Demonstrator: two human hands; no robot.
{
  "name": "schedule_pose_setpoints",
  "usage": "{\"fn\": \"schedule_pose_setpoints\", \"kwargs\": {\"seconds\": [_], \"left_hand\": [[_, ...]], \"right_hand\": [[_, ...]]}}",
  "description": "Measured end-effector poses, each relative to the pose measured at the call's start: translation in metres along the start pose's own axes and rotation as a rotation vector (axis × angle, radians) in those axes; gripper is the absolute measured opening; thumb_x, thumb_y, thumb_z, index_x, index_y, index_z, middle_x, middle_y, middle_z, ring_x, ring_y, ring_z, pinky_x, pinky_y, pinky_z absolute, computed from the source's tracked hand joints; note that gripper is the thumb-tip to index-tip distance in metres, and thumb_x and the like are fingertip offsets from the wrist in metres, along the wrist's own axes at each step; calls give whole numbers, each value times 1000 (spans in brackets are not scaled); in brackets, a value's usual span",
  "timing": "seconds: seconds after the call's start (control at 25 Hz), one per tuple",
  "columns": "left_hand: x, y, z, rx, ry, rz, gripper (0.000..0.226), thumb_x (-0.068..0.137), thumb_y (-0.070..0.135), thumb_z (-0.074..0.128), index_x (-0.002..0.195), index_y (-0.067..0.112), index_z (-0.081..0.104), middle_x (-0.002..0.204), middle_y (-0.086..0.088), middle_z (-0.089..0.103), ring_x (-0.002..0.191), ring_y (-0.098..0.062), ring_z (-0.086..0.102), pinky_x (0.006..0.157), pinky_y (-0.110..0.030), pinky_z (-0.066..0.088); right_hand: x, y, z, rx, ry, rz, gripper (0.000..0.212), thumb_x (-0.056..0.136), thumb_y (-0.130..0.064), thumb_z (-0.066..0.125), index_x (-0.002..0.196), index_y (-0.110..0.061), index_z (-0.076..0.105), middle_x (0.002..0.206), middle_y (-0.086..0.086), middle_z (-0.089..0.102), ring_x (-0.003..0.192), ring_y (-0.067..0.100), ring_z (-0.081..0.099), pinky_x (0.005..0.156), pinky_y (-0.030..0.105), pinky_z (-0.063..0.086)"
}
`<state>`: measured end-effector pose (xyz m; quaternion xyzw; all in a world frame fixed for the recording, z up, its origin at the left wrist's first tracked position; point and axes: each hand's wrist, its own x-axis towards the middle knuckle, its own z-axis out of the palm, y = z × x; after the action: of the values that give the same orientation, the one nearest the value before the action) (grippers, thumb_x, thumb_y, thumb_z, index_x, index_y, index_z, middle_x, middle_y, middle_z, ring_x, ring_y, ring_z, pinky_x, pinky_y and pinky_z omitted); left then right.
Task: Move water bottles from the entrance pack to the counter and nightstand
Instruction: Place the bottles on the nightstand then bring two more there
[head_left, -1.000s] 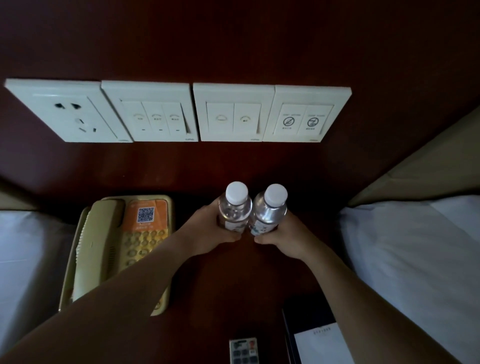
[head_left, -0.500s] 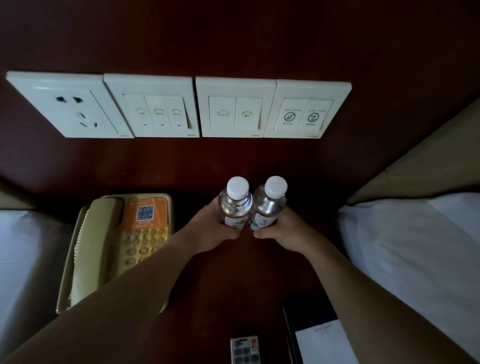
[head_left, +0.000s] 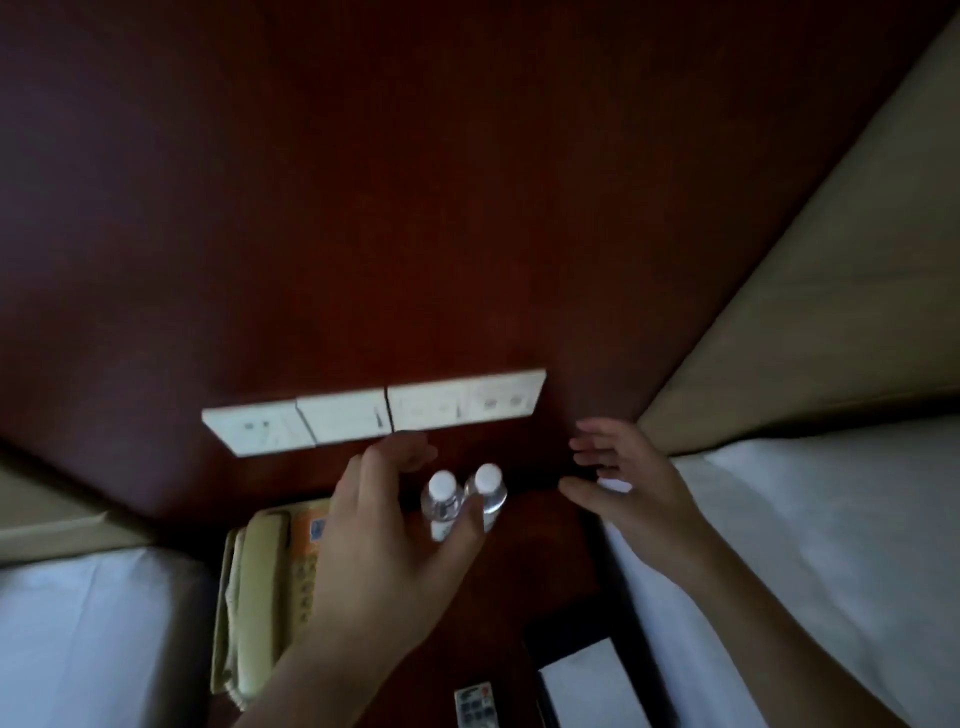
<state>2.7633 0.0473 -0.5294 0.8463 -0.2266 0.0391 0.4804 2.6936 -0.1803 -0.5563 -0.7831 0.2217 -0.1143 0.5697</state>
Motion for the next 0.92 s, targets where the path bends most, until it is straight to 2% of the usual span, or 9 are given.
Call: {"fn": "schedule_pose_setpoints", "kwargs": {"seconds": [0.12,0.2,0.28,0.4,0.48,0.52,0.6,0.72,0.92], "left_hand": [[31,116,-42,-113,-66,183,31,72,50,60,97,32,59,93,15,63,91,-3,60,76,-21,46],[35,193,-56,-209,-194,267,32,70,52,59,96,34,60,87,16,66,86,-3,62,74,-20,46],[28,267,-65,-309,-307,349,35,67,54,60,96,34,61,85,17,68,81,-3,64,71,-17,47],[-7,380,-68,-446,-452,492,29,69,52,62,90,32,62,86,17,67,80,-4,63,65,-12,44],[-52,445,-63,-547,-572,524,19,72,47,67,85,33,63,84,19,66,79,-3,61,64,-10,43],[-82,477,-59,-611,-657,540,19,72,46,69,85,33,63,84,20,66,78,-3,61,66,-13,46],[-157,545,-51,-710,-817,626,27,68,53,66,87,35,64,85,18,67,78,-7,62,67,-25,50],[-292,641,-48,-828,-994,735,22,70,50,66,84,33,64,81,22,66,71,-5,60,62,-22,45],[-588,763,-91,-986,-1363,930,19,70,43,71,82,29,66,79,19,67,73,-2,60,65,-23,44]], "right_hand": [[-48,-126,-64,24,201,-128,38,75,-15,78,103,-38,67,95,-5,72,90,13,66,81,28,52],[-99,-190,-110,30,362,-192,35,76,-13,76,99,-38,69,93,-3,72,86,17,67,81,37,52],[-157,-238,-151,-12,516,-196,34,81,-11,77,101,-37,68,93,-7,73,87,18,68,82,37,54],[-269,-297,-217,-105,758,-174,31,77,-29,75,99,-48,66,95,-12,73,86,11,69,77,29,55],[-353,-327,-258,-161,904,-154,31,72,-42,72,101,-49,65,96,-8,73,85,13,69,76,32,54],[-401,-337,-279,-187,997,-137,32,71,-44,72,102,-49,65,96,-7,73,84,14,68,76,33,54],[-512,-354,-312,-229,1182,-94,31,77,-31,76,102,-46,65,94,-4,73,83,14,68,76,33,52],[-692,-374,-335,-339,1395,16,39,84,-7,75,104,-39,66,91,-3,73,83,12,69,75,29,52],[-1015,-387,-301,-463,1834,203,36,83,-13,75,110,-34,62,90,-3,72,78,10,67,68,21,53]]}}
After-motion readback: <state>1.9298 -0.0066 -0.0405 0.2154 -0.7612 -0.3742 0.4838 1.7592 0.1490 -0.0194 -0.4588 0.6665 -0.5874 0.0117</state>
